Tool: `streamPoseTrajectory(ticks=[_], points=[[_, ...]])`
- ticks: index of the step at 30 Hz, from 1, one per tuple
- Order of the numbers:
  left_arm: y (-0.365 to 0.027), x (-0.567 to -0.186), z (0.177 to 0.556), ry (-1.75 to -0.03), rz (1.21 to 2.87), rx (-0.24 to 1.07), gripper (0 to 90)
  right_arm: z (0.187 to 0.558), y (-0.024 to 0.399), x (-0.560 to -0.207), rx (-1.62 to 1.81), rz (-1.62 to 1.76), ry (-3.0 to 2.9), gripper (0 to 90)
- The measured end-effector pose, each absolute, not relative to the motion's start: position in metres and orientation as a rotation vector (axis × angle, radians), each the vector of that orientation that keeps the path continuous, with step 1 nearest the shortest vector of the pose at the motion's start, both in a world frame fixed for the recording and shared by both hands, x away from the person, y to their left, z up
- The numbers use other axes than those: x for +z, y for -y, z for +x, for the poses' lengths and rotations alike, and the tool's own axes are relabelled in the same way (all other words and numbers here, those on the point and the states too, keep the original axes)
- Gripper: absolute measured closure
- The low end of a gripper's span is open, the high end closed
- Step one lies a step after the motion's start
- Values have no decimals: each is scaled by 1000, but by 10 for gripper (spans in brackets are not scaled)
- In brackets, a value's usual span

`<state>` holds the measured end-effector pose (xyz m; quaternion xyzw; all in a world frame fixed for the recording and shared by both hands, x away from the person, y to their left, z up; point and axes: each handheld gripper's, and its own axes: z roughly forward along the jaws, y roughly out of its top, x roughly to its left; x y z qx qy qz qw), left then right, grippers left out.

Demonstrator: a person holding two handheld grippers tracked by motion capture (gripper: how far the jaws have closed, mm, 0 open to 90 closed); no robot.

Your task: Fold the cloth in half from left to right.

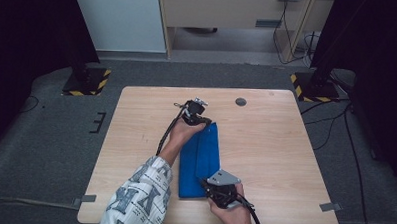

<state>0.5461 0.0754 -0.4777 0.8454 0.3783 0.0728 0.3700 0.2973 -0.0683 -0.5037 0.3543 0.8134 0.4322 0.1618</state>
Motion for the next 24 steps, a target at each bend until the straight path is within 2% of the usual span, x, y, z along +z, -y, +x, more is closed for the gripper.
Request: streamPoseTrajectory(ticks=[13,19,24], points=[[-72,-481,543,-967,2144,172,758,297,90,-511,1165,1121,-2333,702],[-69,-483,541,-974,2109,139,652,296,99,-514,1163,1179,-2364,653],[-68,-482,537,-962,2111,142,633,295,107,-517,1153,1222,-2386,613]])
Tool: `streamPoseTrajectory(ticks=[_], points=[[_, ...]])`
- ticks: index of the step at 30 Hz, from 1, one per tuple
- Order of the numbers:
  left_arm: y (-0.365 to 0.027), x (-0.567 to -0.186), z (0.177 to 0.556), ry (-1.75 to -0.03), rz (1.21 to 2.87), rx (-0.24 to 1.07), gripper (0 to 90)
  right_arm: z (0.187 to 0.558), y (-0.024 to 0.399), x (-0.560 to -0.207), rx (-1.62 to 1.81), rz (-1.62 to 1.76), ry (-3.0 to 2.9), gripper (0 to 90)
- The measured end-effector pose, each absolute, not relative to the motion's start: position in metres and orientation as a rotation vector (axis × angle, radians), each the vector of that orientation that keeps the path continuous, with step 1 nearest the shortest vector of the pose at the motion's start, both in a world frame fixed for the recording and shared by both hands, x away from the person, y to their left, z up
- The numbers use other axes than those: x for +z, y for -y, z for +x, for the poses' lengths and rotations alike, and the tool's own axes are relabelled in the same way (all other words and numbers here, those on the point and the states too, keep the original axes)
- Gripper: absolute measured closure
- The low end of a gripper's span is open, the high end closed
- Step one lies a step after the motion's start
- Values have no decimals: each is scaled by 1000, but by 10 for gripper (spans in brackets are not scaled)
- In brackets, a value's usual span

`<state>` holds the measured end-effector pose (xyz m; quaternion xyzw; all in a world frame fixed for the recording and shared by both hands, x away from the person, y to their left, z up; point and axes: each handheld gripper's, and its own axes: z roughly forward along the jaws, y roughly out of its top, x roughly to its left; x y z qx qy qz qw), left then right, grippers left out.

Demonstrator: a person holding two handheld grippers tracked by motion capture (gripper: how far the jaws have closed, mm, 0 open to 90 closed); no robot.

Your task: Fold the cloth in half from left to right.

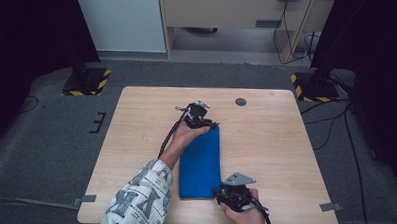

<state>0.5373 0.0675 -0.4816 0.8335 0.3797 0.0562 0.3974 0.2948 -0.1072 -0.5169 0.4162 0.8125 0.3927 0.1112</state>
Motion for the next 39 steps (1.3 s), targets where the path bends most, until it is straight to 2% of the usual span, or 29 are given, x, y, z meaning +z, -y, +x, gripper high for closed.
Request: streamPoseTrajectory(ticks=[2,7,11,19,22,26,32,39], points=[[-68,-478,535,-957,2111,150,613,294,108,-517,1155,1227,-2388,598],[-72,-467,527,-928,2108,208,543,297,112,-516,1150,1251,-2386,444],[-81,-459,520,-907,2121,237,477,301,116,-514,1131,1235,-2367,362],[-102,-448,512,-893,2108,242,236,315,117,-507,1150,1196,-2337,199],[-107,-449,510,-896,2110,263,170,323,117,-507,1167,1200,-2327,175],[-114,-454,510,-908,2118,260,114,339,116,-509,1181,1185,-2337,199],[-122,-456,508,-941,2108,274,69,361,115,-505,1184,1172,-2335,150],[-131,-460,504,-981,2097,300,68,393,114,-502,1146,1142,-2344,109]])
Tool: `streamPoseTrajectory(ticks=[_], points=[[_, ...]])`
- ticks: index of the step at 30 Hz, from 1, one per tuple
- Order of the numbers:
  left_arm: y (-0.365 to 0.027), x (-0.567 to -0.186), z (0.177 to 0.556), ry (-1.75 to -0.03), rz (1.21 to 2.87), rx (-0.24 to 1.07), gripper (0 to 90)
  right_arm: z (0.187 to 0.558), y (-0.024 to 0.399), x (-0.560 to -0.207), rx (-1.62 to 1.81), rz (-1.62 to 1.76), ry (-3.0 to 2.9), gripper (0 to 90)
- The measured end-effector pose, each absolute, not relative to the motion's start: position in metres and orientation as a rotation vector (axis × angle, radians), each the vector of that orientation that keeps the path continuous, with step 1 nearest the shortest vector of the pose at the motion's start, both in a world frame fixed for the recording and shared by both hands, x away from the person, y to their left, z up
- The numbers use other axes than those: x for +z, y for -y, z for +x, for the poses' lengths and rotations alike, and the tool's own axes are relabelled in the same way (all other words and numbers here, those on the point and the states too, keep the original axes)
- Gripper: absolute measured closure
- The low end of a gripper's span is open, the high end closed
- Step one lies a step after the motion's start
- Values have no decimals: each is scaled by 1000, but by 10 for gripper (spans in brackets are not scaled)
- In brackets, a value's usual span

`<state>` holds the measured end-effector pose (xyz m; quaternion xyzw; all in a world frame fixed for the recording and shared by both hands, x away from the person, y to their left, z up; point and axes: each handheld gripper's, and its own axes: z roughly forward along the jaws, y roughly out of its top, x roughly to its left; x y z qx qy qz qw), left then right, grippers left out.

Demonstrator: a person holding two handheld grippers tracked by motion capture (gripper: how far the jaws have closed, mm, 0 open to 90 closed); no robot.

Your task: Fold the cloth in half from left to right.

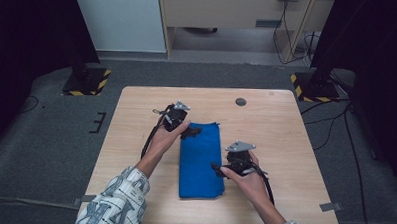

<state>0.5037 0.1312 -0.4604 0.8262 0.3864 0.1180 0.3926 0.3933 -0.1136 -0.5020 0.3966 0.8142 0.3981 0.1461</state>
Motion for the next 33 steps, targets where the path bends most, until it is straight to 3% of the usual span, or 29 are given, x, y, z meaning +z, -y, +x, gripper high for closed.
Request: streamPoseTrajectory(ticks=[16,33], points=[[-149,-465,502,-1015,2123,351,59,459,100,-496,1151,1049,-2372,145],[-158,-480,511,-959,2118,434,63,505,97,-497,1047,1075,-2389,314]])
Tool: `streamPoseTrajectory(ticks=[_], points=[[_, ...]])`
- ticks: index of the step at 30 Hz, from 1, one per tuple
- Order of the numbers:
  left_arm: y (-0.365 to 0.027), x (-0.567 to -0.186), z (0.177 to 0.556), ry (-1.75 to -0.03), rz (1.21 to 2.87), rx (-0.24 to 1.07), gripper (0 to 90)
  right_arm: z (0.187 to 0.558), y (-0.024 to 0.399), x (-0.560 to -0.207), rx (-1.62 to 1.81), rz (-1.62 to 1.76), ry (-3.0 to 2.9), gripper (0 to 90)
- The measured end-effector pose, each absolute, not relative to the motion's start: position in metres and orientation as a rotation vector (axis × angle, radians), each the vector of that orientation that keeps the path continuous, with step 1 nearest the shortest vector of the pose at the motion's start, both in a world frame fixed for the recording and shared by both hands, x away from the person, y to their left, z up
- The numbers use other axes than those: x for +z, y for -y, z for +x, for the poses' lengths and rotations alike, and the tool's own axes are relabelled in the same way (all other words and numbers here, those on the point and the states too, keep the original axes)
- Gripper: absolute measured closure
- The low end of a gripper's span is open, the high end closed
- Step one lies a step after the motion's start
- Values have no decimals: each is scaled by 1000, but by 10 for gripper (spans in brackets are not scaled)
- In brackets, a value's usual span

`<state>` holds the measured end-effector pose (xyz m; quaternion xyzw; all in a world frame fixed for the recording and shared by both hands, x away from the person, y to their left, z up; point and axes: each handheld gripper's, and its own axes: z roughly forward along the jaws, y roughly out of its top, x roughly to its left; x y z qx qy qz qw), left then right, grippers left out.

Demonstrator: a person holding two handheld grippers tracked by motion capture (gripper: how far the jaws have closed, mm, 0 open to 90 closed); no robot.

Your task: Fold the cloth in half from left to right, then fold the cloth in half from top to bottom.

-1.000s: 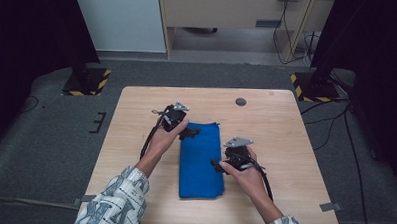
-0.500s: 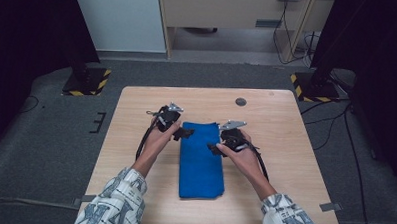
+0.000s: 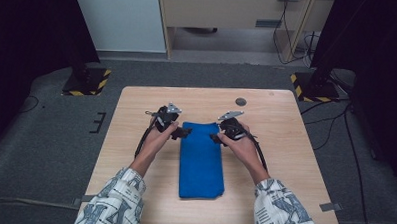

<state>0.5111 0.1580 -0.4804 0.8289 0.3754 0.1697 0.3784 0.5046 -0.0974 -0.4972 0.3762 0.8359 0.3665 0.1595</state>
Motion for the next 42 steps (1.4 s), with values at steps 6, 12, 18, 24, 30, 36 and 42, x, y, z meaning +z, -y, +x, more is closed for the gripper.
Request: streamPoseTrajectory(ticks=[6,12,18,24,30,36,42], points=[[-161,-482,512,-947,2117,430,68,519,98,-496,1044,1083,-2422,340],[-165,-483,512,-950,2119,418,69,527,98,-490,1038,1106,-2369,260],[-168,-486,516,-969,2115,403,94,532,101,-492,1057,1159,-2350,251],[-167,-490,518,-994,2110,375,110,537,105,-498,1062,1170,-2382,335],[-168,-490,519,-981,2103,370,160,545,109,-504,1041,1182,-2402,440],[-171,-494,521,-999,2112,383,189,545,106,-503,1067,1178,-2374,512],[-169,-500,517,-988,2133,392,237,548,104,-508,1062,1191,-2361,517]])
